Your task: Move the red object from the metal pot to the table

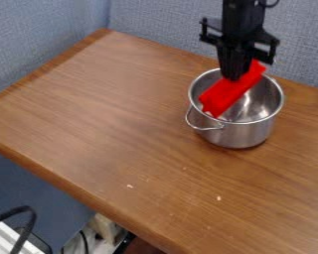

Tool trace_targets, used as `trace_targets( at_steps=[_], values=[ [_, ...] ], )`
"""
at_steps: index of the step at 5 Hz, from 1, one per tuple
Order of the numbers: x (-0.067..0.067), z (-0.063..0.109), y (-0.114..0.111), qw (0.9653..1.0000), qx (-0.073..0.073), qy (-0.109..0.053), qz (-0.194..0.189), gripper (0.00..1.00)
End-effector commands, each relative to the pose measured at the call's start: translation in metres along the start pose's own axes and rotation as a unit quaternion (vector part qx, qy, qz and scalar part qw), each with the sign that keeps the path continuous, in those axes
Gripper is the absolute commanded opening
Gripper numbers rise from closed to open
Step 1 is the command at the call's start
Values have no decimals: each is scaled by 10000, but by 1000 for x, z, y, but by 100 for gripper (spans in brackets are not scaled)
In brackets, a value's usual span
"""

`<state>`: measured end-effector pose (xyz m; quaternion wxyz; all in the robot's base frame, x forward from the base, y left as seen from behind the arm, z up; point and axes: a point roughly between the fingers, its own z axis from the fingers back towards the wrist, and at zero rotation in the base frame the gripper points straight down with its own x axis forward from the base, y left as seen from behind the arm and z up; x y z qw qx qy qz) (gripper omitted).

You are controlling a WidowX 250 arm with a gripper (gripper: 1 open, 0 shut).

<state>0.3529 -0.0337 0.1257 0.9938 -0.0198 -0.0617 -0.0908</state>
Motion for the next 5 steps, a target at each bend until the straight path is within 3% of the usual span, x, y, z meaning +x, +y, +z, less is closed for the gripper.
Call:
trace_targets(
  at_steps=[1,2,5],
  values=[
    [8,33,4,9988,25,-485,-40,0],
    [5,22,1,9991,68,-391,-179,0],
    [-1,58,-3,9973,67,-704,-194,0]
  ],
)
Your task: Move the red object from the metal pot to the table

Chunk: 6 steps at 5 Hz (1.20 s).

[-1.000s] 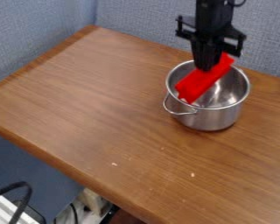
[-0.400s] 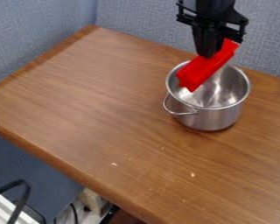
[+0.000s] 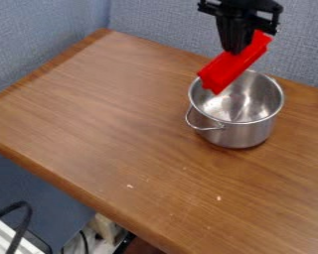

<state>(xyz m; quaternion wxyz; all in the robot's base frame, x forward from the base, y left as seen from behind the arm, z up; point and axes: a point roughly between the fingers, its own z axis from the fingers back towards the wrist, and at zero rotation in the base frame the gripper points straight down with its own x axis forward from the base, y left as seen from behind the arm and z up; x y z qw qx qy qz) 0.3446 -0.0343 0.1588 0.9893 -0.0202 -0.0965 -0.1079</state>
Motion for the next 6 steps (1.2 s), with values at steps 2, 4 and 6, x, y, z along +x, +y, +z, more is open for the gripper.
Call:
trace_targets(
  at_steps=[2,4,6],
  values=[
    [-16,11,-52,9959,-364,-55,-830,0],
    [-42,-24,-110,9809,-848,457,-1687,0],
    [-58,-64,-120,9689,-925,611,-2212,0]
  ],
)
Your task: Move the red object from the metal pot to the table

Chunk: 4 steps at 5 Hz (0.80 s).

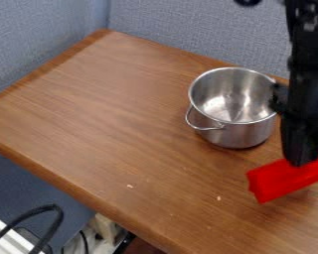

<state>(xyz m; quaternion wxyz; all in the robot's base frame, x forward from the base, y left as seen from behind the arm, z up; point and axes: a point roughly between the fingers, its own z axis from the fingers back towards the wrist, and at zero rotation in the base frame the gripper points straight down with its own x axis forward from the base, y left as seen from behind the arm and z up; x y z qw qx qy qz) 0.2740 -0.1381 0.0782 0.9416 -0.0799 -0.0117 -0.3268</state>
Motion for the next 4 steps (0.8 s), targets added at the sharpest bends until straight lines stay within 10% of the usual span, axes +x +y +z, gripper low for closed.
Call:
trace_targets(
  at_steps=[1,4],
  values=[
    [4,-6,-1,9994,130,-250,-178,0],
    [3,-36,9,9995,70,-258,-173,0]
  ],
)
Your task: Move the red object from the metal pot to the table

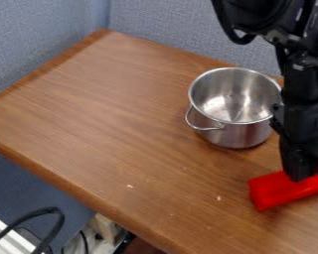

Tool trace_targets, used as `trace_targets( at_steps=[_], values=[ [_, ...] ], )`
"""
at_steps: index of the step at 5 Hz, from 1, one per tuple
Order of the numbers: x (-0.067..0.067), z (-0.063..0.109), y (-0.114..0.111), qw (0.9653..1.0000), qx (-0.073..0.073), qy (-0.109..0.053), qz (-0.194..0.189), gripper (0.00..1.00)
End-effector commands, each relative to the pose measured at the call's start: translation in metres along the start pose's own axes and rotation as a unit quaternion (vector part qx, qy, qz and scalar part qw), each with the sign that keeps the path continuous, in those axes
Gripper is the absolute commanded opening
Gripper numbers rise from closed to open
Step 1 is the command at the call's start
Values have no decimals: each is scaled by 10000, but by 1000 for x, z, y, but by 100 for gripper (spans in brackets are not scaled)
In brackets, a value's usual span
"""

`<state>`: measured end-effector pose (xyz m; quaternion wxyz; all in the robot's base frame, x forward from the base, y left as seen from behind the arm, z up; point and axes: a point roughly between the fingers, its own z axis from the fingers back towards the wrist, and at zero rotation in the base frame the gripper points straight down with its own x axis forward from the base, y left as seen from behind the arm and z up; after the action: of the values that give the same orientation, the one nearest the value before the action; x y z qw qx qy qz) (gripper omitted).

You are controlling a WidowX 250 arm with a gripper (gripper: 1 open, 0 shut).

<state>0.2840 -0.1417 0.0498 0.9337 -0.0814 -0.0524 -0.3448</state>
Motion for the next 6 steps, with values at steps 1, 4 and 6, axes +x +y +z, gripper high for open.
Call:
trace_targets(
  at_steps=[1,4,6],
  values=[
    [-6,-12,4,9998,-89,153,68,100],
    [-7,-14,11,9996,-111,207,130,100],
    [-8,-7,14,9996,-81,196,167,100]
  ],
)
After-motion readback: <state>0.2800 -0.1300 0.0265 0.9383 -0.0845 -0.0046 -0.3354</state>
